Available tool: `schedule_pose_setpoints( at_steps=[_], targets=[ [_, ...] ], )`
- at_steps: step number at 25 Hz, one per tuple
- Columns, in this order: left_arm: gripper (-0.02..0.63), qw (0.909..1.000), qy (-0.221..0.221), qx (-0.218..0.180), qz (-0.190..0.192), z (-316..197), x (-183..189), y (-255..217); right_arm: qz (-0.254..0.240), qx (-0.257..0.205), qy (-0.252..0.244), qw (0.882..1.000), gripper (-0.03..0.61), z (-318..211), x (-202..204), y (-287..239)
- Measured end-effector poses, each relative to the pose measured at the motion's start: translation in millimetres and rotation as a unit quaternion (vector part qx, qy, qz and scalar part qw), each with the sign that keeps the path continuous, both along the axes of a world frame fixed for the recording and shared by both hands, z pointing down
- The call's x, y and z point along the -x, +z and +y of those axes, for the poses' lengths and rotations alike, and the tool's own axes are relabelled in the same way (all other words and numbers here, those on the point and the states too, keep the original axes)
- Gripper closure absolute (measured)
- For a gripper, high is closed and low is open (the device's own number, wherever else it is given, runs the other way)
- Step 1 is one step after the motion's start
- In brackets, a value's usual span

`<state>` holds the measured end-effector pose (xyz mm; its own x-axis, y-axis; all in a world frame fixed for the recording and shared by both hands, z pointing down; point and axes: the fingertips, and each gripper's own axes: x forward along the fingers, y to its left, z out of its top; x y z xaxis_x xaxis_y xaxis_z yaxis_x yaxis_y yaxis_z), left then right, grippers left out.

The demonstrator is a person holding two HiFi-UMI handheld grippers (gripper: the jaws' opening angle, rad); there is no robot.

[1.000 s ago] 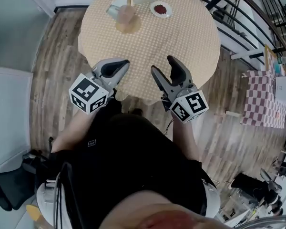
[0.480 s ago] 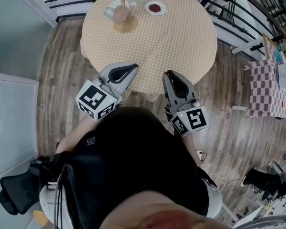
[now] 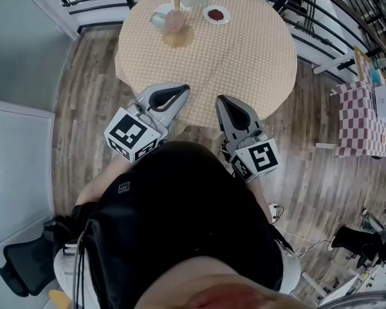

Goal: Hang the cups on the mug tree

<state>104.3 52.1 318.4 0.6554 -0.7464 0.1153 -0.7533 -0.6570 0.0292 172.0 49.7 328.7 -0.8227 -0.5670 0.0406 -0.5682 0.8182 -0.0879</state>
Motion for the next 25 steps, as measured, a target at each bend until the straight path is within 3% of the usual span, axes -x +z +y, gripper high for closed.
schedule_pose_setpoints(
  at_steps=[10, 25],
  targets=[
    [0.607, 0.9999, 0.004, -0.006, 0.008, 0.1, 22.4, -3.3, 0.003, 0.003, 0.012, 1.000, 0.565, -2.1, 17.4, 0.3],
    [0.608, 1.0000, 0.003, -0.004, 0.006, 0.6, 27.3, -4.8, 0.022, 0.002, 0.009, 1.000, 0.565, -1.6, 22.9, 2.1]
  ],
)
